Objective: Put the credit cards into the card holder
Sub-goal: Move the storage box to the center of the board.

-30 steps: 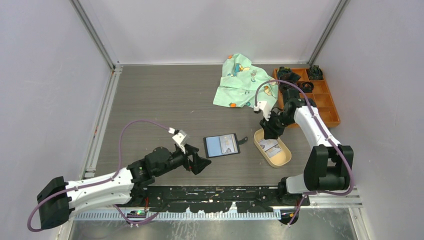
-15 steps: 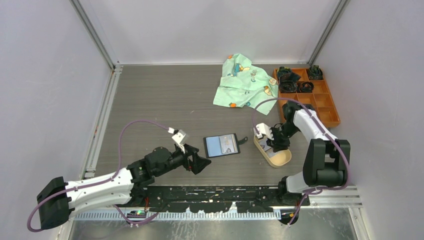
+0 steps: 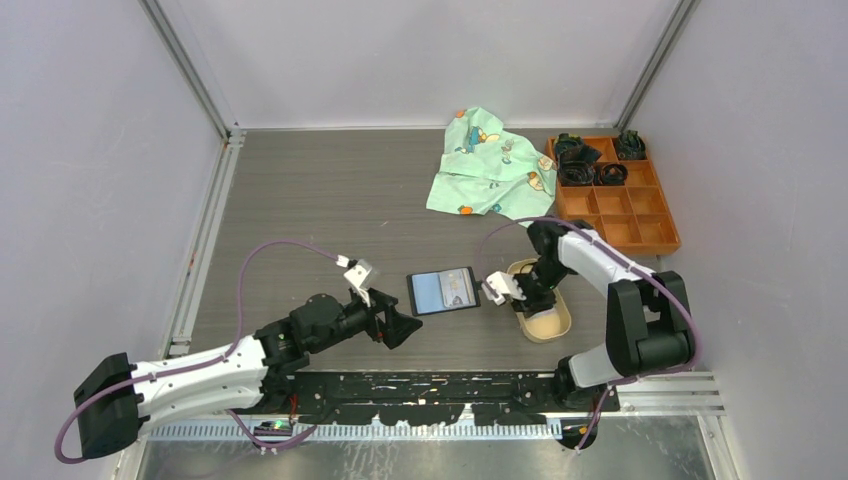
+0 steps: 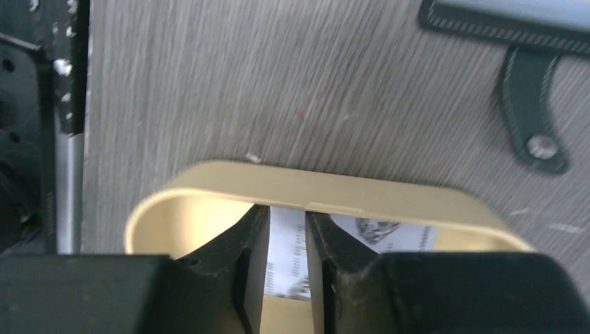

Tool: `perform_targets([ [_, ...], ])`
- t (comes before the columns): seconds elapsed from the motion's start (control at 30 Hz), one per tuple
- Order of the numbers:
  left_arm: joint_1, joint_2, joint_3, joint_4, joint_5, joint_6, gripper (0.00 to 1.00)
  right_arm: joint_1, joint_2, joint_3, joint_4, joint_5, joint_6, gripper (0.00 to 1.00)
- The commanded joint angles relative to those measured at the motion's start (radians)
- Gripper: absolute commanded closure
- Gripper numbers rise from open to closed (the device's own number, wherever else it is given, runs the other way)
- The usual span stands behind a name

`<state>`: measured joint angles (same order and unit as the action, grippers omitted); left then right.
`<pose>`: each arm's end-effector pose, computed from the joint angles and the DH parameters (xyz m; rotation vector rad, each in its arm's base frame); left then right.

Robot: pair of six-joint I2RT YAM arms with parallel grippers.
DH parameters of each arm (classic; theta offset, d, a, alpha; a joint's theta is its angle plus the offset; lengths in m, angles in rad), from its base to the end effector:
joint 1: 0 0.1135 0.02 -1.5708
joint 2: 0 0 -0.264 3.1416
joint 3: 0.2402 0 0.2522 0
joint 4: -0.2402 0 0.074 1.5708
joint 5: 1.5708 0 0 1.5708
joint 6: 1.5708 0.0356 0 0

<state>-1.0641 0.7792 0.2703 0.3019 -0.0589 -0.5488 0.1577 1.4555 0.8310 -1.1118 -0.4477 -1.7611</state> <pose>0.0904 -0.1586 0.2095 0.4441 1.8651 -1.0841 0.2010 0.0476 0.1766 -2.3170 1.6904 0.6249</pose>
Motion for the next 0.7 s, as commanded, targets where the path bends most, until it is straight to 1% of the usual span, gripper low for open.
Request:
perform_targets([
  [0.0, 0.005, -0.001, 0.003, 0.05, 0.008, -0.01, 0.11, 0.121, -0.021, -0.001, 0.163, -0.037, 0.148, 0.65],
  [0.07, 0.004, -0.007, 0.006, 0.043, 0.01, -0.01, 0.11, 0.156, -0.013, 0.015, 0.224, -0.013, 0.206, 0.59],
  [0.13, 0.004, -0.017, 0.006, 0.033, 0.009, -0.011, 0.11, 0.161, 0.009, 0.055, 0.245, -0.007, 0.25, 0.55],
  [0.2, 0.006, -0.03, 0.005, 0.021, 0.007, -0.011, 0.11, 0.161, 0.043, 0.1, 0.261, 0.033, 0.3, 0.54],
  [0.33, 0.004, -0.06, -0.004, -0.003, -0.003, -0.01, 0.11, 0.125, 0.08, 0.135, 0.296, 0.092, 0.342, 0.53],
  [0.4, 0.005, -0.077, -0.007, -0.012, -0.008, -0.008, 0.11, 0.1, 0.075, 0.152, 0.282, 0.093, 0.371, 0.53],
  [0.5, 0.004, -0.092, -0.012, -0.021, -0.013, -0.008, 0.11, 0.054, 0.048, 0.182, 0.202, 0.054, 0.39, 0.51],
  [0.57, 0.005, -0.095, -0.014, -0.02, -0.015, -0.007, 0.11, 0.044, 0.033, 0.184, 0.156, 0.053, 0.432, 0.45],
  [0.67, 0.005, -0.087, -0.014, -0.008, -0.015, -0.006, 0.11, 0.042, 0.014, 0.155, 0.142, 0.05, 0.491, 0.38],
])
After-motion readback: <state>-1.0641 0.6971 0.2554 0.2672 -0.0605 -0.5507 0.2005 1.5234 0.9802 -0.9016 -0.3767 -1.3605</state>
